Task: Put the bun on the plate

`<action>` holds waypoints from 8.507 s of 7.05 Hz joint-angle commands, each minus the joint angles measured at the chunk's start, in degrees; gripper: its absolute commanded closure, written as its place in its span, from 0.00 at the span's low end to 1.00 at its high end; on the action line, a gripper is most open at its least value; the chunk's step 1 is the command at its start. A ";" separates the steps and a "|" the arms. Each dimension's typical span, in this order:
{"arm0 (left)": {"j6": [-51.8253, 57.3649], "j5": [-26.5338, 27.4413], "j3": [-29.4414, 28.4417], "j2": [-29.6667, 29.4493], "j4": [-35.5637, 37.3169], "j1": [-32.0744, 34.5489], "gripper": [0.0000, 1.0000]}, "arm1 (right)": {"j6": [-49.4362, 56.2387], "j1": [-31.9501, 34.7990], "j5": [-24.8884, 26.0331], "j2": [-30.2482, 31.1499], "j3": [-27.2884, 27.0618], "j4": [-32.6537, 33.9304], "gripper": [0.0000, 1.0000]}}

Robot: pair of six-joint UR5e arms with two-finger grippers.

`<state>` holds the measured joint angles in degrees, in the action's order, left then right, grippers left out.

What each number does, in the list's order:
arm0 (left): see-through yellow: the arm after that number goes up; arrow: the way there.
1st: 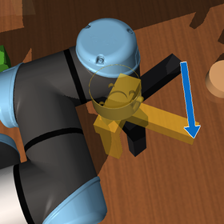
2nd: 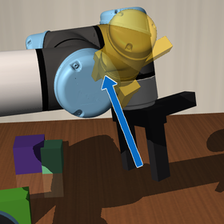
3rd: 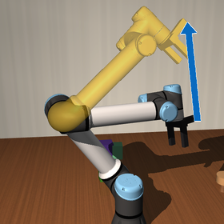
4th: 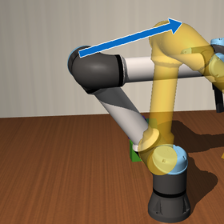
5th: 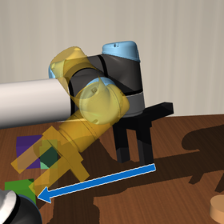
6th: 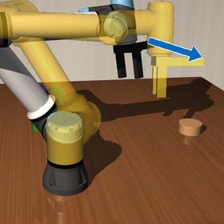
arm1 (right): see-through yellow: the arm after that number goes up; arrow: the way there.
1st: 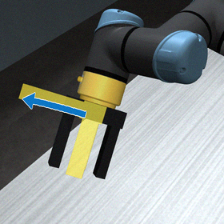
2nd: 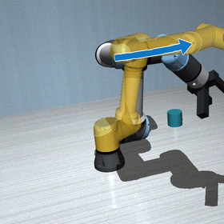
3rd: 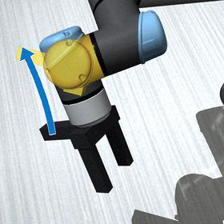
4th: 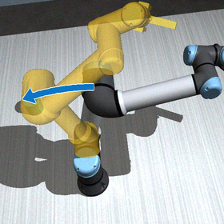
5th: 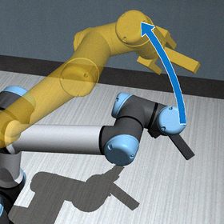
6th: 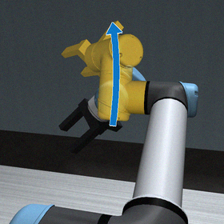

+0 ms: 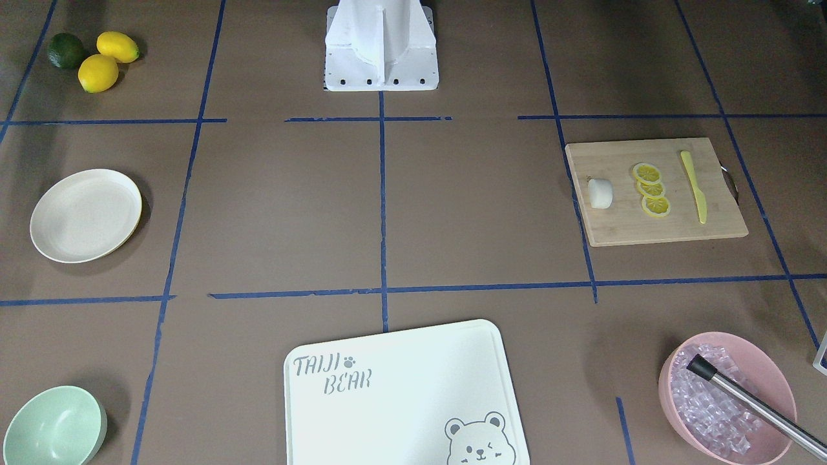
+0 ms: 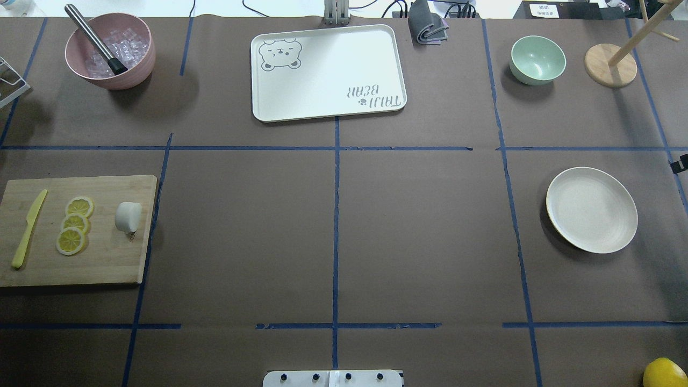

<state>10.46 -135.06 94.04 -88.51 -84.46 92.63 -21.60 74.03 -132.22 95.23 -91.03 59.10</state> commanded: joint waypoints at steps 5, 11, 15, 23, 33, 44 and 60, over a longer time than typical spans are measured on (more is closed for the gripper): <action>0.00 -0.03 0.00 0.00 0.00 0.00 0.00 | -10.31 -11.10 0.56 2.86 2.16 -10.58 0.01; 0.09 -0.03 -0.08 0.00 0.00 0.00 0.00 | -12.06 -13.13 0.21 1.89 6.40 -15.77 0.98; 0.00 -0.03 -0.09 0.00 0.00 0.00 0.00 | -15.82 -12.95 -2.06 -0.04 2.11 -15.16 1.00; 0.00 -0.03 -0.44 -0.09 -0.18 -0.17 0.00 | -49.15 -37.79 18.27 -33.67 -0.65 -6.70 0.98; 0.09 -0.12 0.00 0.00 -0.09 -0.17 0.00 | -49.03 -39.18 21.08 -36.86 0.50 7.91 0.00; 0.00 0.23 2.37 -0.26 -0.61 -2.20 0.00 | 35.31 18.13 4.07 -2.79 -6.71 37.40 0.00; -63.81 21.75 10.29 -6.15 -28.65 -51.76 0.00 | 33.90 18.87 3.99 -1.10 -5.48 37.23 0.00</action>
<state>-52.23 -116.30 104.99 -94.50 -113.19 43.00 12.31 92.90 -128.23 94.14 -96.53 96.33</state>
